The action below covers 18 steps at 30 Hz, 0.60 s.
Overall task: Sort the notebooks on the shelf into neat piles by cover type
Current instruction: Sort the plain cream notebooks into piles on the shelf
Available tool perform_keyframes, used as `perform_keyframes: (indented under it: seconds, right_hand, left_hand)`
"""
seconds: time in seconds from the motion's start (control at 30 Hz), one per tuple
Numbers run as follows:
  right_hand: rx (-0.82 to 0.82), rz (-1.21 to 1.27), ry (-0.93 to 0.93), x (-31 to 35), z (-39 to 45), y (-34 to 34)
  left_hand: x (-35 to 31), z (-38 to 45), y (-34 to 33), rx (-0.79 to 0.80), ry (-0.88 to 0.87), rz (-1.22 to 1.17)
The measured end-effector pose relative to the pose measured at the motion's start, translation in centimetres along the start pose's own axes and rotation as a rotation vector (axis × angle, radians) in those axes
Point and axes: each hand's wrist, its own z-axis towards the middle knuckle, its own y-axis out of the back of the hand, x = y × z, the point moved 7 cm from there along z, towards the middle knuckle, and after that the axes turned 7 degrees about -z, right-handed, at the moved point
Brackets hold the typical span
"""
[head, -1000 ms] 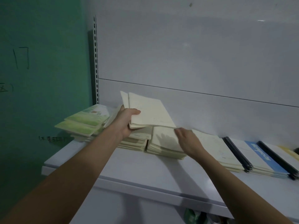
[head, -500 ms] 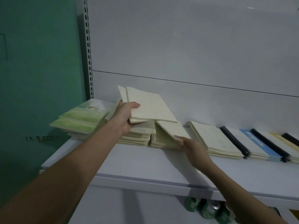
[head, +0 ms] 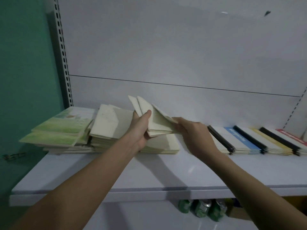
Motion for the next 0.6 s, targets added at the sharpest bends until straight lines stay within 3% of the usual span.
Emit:
perform_keyframes:
  seconds: [0.17,0.4,0.5,0.6]
  right_hand:
    - [0.014,0.084,0.012,-1.9,-2.1,-0.6]
    - [0.250,0.274,0.007,-8.2,-3.2,-2.6]
    - [0.286,0.567,-0.222,-12.1,-3.5,-3.4]
    - [0.270,0.617,-0.514,-17.1,-3.6,-3.9]
  left_hand:
    - [2.6,0.6,-2.4,0.053,-0.013,0.094]
    - [6.5,2.1,-5.3,0.002,-0.034,0.077]
    - [8.2,3.0,-6.7,-0.046,-0.005,0.003]
    - [10.3,4.0,-7.8,-0.100,0.014,-0.013]
